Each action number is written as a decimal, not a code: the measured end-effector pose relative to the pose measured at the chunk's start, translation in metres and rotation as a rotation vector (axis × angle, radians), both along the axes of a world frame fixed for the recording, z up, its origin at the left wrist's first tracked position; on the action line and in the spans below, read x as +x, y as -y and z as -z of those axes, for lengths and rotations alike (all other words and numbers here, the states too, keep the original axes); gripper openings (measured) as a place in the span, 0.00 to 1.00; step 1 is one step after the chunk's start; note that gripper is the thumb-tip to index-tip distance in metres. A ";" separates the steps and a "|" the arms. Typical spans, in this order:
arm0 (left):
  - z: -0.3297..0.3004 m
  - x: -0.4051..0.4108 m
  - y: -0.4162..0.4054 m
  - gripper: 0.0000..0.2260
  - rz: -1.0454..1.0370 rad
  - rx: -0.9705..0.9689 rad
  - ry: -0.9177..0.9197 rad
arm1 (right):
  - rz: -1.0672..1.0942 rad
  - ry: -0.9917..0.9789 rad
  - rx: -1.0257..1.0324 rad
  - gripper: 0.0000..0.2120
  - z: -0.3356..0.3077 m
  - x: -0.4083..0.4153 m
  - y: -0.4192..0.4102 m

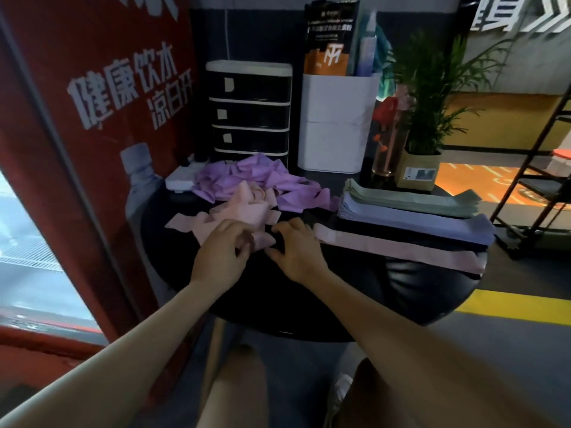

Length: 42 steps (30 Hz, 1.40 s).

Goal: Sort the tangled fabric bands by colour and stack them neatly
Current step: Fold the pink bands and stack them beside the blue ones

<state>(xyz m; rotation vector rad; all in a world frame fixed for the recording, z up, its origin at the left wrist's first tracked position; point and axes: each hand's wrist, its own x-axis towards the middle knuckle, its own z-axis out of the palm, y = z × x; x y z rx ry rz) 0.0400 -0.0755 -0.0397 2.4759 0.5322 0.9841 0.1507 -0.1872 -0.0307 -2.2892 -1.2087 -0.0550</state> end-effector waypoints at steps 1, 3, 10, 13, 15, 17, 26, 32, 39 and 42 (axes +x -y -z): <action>0.001 -0.002 -0.005 0.10 0.004 -0.004 0.008 | 0.001 0.005 -0.005 0.23 0.002 -0.003 -0.008; 0.002 -0.003 -0.014 0.12 0.017 -0.014 0.019 | 0.007 -0.004 -0.013 0.22 0.004 -0.003 -0.020; -0.012 0.008 -0.039 0.18 0.053 0.035 -0.013 | -0.075 0.003 0.127 0.08 -0.028 0.010 -0.047; -0.033 0.018 -0.052 0.16 0.034 0.076 -0.051 | -0.112 -0.014 0.234 0.12 -0.060 0.018 -0.057; -0.049 0.023 -0.060 0.13 -0.049 0.036 -0.024 | -0.117 -0.033 0.293 0.12 -0.080 0.021 -0.062; -0.062 0.026 -0.066 0.11 -0.066 0.015 0.015 | -0.138 -0.046 0.342 0.09 -0.096 0.023 -0.066; -0.091 0.026 -0.068 0.06 0.150 -0.134 0.105 | -0.197 -0.164 0.570 0.10 -0.149 0.033 -0.074; -0.090 0.027 -0.071 0.09 0.085 -0.239 0.177 | -0.167 -0.231 0.682 0.11 -0.172 0.035 -0.072; -0.098 0.041 -0.056 0.21 0.240 -0.396 0.143 | -0.244 -0.282 0.668 0.12 -0.176 0.030 -0.068; -0.092 0.048 -0.054 0.09 0.150 -0.258 0.006 | -0.242 -0.355 0.723 0.12 -0.181 0.029 -0.064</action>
